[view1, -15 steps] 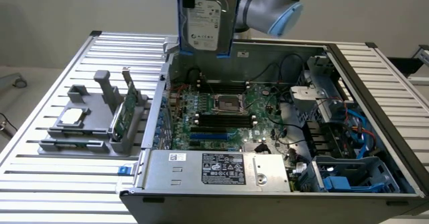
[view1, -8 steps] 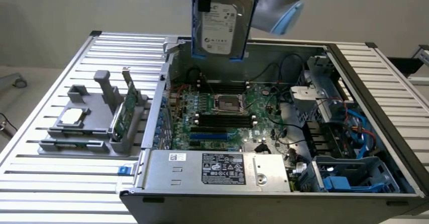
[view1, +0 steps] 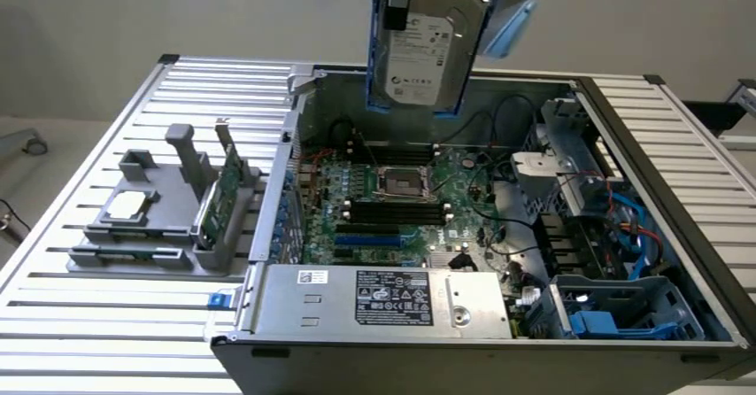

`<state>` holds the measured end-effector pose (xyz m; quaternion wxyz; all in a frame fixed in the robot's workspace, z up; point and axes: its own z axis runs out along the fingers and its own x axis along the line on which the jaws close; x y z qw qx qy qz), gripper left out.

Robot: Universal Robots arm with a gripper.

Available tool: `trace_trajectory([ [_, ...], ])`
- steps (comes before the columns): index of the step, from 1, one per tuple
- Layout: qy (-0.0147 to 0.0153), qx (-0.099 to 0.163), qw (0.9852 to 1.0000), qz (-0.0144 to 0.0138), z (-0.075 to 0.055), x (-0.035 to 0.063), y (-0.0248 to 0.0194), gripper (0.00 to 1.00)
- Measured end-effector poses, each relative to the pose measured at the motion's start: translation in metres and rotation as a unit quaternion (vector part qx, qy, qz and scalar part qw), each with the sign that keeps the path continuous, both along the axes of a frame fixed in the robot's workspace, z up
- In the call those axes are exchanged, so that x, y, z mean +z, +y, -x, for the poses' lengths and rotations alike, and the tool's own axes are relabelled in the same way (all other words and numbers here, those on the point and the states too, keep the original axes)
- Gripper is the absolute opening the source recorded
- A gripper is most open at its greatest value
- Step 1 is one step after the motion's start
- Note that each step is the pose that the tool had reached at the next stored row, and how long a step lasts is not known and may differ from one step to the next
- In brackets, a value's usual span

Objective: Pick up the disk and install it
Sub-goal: 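Pick up the disk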

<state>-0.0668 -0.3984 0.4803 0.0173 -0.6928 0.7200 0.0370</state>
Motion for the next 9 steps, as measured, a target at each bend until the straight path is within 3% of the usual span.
trace_trajectory([
  [9, 0.0, 0.0, 1.0, 0.0, -0.037, 0.0001, -0.0193, 0.33],
])
